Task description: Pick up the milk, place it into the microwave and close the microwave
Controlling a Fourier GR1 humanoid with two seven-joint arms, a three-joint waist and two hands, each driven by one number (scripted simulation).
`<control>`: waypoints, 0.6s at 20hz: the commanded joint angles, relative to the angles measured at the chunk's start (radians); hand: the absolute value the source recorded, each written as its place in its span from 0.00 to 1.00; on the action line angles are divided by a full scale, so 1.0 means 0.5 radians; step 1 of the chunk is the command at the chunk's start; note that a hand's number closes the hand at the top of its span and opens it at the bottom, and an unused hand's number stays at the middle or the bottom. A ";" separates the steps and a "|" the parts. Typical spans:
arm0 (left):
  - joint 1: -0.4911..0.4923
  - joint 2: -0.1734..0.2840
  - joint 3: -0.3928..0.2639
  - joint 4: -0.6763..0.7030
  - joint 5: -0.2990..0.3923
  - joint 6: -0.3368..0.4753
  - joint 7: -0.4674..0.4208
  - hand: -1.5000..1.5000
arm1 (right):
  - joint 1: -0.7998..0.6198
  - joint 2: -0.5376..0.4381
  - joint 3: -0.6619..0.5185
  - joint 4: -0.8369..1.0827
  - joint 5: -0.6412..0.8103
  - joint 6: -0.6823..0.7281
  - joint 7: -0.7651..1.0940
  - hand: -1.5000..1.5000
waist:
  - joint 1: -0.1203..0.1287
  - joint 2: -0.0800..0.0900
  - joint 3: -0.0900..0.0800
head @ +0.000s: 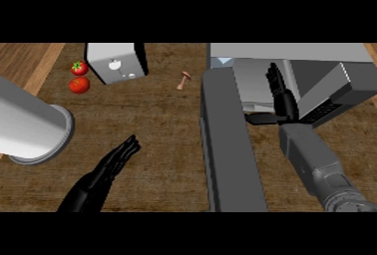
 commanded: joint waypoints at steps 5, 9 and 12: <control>-0.221 -0.017 -0.158 0.340 -0.261 -0.006 -0.085 1.00 | 0.289 0.036 0.058 -0.127 0.008 0.164 -0.172 0.00 | -0.094 -0.045 -0.006; -0.371 -0.079 -0.193 0.560 -0.214 0.034 -0.011 1.00 | 0.412 0.073 0.100 -0.277 -0.004 0.216 -0.184 0.00 | -0.107 -0.048 -0.007; -0.459 -0.080 -0.136 0.622 -0.327 0.086 -0.007 1.00 | 0.589 -0.001 0.169 -0.464 0.005 0.328 -0.149 0.00 | -0.146 -0.062 -0.010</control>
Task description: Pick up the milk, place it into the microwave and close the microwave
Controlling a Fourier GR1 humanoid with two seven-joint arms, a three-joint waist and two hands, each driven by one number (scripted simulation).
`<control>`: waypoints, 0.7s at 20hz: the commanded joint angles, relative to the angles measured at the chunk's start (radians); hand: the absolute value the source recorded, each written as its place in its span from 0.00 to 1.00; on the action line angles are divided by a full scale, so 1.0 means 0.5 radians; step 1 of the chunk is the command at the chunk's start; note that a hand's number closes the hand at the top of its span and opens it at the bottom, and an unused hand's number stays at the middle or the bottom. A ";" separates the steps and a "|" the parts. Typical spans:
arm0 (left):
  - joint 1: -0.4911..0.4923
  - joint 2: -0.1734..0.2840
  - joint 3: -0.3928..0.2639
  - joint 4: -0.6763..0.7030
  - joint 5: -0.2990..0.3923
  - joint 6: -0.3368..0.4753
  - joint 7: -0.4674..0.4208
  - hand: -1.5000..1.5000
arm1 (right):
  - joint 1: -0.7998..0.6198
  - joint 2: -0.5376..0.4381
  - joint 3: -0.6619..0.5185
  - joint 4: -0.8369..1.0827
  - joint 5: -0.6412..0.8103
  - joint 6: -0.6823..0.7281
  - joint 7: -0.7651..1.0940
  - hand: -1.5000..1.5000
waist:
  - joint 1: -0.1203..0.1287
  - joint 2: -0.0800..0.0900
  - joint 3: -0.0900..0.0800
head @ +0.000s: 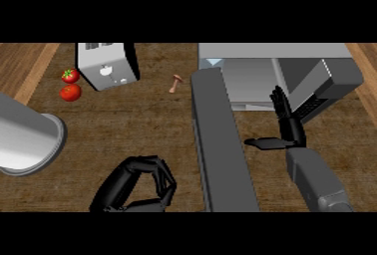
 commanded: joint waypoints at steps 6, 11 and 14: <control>-0.321 -0.032 -0.117 0.521 -0.205 -0.043 -0.020 1.00 | 0.392 0.007 0.162 -0.545 -0.009 0.167 0.111 0.00 | -0.059 -0.017 -0.005; -0.394 -0.033 -0.384 0.795 -0.173 0.114 -0.155 1.00 | 0.730 -0.036 0.186 -1.031 -0.101 0.243 0.207 0.00 | -0.067 -0.015 -0.006; -0.414 -0.033 -0.616 0.830 -0.007 0.272 -0.099 1.00 | 0.932 -0.106 0.183 -1.300 -0.169 0.346 0.316 0.00 | -0.084 -0.017 -0.006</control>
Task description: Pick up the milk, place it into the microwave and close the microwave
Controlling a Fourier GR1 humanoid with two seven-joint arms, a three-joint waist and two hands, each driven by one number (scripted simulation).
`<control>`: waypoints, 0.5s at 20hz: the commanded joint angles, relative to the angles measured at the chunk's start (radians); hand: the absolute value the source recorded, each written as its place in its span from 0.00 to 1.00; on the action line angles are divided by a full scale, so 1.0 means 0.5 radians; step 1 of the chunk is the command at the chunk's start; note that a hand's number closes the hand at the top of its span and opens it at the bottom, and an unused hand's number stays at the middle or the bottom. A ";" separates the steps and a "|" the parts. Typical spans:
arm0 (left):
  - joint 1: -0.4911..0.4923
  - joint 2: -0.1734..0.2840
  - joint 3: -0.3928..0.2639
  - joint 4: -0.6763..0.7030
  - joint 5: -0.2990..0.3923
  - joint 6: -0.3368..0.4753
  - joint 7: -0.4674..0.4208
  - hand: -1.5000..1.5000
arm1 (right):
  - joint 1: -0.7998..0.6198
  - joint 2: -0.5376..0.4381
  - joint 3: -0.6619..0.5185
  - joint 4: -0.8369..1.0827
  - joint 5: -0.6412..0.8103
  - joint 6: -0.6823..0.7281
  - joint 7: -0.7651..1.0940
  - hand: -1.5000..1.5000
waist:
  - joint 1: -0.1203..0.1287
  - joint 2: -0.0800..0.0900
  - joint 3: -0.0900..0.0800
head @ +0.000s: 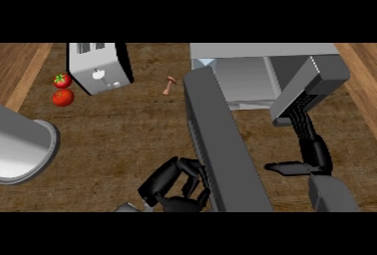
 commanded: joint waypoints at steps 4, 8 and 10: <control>-0.250 -0.008 -0.429 0.349 0.123 0.250 -0.068 1.00 | 0.449 -0.073 0.013 -0.746 -0.155 0.130 0.262 0.00 | -0.020 0.008 -0.002; -0.448 -0.008 -0.704 0.491 0.315 0.573 0.007 1.00 | 0.572 -0.127 -0.022 -1.060 -0.287 0.234 0.425 0.00 | -0.043 0.015 -0.002; -0.441 -0.008 -0.863 0.515 0.391 0.806 -0.079 1.00 | 0.644 -0.179 -0.046 -1.149 -0.371 0.350 0.453 0.00 | -0.055 0.020 -0.002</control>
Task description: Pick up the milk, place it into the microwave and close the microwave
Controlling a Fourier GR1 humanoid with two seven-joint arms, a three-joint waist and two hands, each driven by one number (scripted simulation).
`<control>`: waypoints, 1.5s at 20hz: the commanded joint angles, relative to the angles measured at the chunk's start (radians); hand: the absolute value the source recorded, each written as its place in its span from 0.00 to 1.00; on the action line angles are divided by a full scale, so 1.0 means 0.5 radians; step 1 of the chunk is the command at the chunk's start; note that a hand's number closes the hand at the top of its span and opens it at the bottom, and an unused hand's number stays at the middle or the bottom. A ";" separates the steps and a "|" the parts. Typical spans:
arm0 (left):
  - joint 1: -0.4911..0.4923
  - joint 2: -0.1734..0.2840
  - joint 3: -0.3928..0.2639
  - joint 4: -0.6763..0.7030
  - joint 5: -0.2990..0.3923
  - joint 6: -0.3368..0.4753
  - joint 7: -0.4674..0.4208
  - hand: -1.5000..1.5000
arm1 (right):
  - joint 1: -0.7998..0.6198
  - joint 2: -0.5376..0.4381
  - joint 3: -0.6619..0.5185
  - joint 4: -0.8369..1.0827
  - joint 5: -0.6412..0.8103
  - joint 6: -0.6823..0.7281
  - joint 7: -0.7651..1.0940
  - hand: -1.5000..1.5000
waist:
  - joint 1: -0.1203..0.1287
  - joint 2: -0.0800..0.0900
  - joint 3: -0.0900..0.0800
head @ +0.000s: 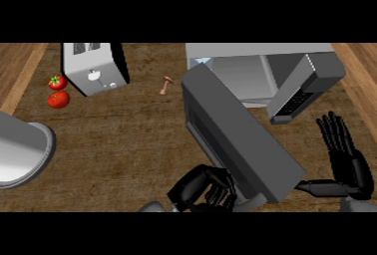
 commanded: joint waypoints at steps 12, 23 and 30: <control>-0.535 -0.012 -0.361 0.138 0.749 0.921 -0.034 1.00 | 0.019 -0.165 0.025 -0.579 -0.390 0.389 0.446 0.00 | -0.179 0.039 -0.008; -0.953 -0.013 -0.147 0.381 1.103 1.069 -0.135 1.00 | 0.008 -0.319 0.056 -0.784 -0.615 0.675 0.548 0.00 | -0.373 0.081 -0.007; -1.138 -0.013 -0.031 0.568 1.302 1.105 -0.152 1.00 | -0.063 -0.298 0.097 -0.838 -0.749 0.696 0.640 0.00 | -0.436 0.133 -0.006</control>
